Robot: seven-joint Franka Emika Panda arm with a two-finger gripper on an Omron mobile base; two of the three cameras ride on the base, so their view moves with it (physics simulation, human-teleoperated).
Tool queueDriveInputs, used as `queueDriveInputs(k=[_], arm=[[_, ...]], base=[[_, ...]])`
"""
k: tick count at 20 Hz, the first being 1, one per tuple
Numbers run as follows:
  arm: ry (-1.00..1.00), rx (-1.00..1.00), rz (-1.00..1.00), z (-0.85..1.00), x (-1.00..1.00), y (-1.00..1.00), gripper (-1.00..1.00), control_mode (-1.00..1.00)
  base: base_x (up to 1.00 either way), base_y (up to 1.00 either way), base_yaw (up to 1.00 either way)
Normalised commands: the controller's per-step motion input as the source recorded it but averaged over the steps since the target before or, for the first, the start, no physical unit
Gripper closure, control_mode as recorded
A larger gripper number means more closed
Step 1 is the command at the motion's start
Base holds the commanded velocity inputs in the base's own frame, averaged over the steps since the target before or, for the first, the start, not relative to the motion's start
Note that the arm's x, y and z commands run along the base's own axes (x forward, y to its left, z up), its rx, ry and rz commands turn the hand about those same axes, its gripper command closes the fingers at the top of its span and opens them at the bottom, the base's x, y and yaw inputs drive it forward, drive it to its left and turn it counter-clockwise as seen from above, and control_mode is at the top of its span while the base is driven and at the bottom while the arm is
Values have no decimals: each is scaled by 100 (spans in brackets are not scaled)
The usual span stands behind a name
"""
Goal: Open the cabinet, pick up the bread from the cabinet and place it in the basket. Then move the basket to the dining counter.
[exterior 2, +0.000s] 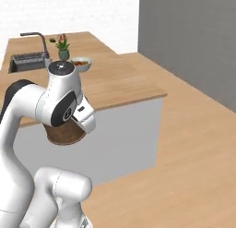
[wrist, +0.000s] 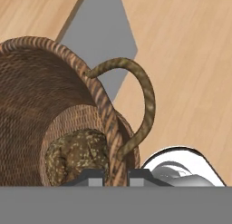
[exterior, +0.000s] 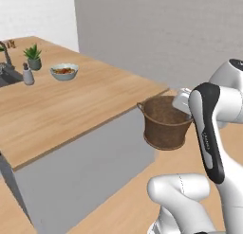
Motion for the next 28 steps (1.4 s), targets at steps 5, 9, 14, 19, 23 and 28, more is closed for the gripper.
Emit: queueDriveInputs(k=[5, 9, 14, 19, 23, 28], arm=[[0, 0, 0, 0, 0, 0, 100, 100], [0, 0, 0, 0, 0, 0, 100, 100], [0, 0, 0, 0, 0, 0, 100, 100], [0, 0, 0, 0, 0, 0, 100, 100], [0, 0, 0, 0, 0, 0, 100, 100], [0, 0, 0, 0, 0, 0, 100, 100]], base=[[54, -95, 49], [62, -90, 52], [62, -86, 54], [61, -88, 52], [62, -91, 46], [68, -29, 9]])
